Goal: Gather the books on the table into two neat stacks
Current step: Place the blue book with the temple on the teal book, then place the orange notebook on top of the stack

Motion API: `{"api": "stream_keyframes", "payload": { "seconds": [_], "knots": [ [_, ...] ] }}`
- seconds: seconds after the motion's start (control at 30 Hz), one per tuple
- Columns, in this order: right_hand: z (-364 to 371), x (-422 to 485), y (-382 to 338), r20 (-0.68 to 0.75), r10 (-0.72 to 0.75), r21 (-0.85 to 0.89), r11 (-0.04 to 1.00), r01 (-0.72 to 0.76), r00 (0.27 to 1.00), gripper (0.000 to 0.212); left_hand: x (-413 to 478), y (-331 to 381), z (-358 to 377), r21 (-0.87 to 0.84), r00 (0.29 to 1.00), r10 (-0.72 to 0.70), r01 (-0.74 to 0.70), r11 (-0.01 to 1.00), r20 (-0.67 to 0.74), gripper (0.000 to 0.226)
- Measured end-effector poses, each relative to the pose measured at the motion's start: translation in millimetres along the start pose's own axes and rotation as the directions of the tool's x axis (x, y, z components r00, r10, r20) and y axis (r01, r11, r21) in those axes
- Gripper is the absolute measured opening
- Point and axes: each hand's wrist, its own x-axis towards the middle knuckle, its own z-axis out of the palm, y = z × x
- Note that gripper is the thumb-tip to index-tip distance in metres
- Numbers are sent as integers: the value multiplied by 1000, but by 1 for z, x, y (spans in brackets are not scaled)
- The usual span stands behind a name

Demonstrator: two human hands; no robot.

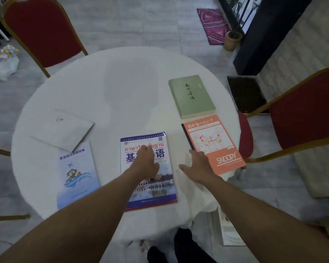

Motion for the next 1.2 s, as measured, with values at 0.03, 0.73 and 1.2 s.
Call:
{"api": "stream_keyframes", "payload": {
  "seconds": [0.03, 0.73, 1.2],
  "knots": [
    [-7, 4, 6, -15, 10, 7, 1000, -10, 1000, 81, 6, 12, 3, -1, 1000, 6, -6, 1000, 11, 49],
    [-72, 85, 106, -188, 185, -75, 976, -202, 964, 79, 76, 151, 77, -55, 974, -109, 123, 991, 199, 41],
    [-78, 64, 104, -122, 342, 51, 940, -339, 932, 104, 63, 151, 69, -557, 912, -237, 395, 731, 335, 56]
  ]
}}
